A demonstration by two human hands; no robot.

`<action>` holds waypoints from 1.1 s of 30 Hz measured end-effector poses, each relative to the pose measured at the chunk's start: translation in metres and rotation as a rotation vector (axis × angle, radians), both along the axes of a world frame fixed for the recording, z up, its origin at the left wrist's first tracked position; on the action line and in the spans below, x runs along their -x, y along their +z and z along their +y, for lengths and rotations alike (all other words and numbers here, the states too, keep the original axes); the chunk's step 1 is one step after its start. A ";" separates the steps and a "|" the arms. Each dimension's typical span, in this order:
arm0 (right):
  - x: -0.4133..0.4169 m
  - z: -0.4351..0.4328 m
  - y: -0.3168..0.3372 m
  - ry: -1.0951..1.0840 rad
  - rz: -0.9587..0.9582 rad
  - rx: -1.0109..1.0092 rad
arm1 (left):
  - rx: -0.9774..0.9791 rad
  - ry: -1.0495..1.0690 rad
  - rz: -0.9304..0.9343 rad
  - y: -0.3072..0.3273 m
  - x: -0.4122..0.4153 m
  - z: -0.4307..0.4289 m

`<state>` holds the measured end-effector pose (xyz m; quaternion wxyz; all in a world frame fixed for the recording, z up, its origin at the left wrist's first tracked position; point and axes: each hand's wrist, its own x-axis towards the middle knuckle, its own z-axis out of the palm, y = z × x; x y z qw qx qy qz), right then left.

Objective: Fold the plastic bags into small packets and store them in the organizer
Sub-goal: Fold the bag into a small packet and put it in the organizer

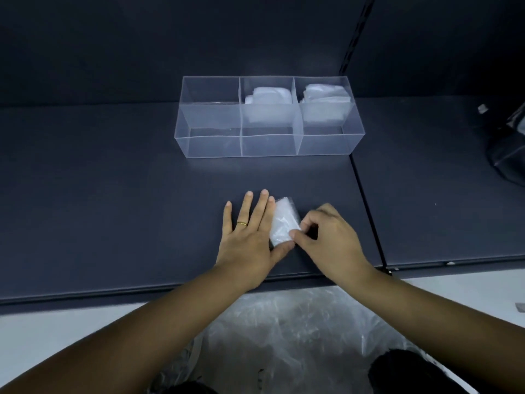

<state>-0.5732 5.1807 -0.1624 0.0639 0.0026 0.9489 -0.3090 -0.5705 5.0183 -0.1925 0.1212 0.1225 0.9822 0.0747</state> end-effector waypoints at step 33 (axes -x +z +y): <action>0.254 -0.032 0.057 -0.327 -0.071 0.186 | -0.244 0.079 0.218 0.053 0.098 -0.057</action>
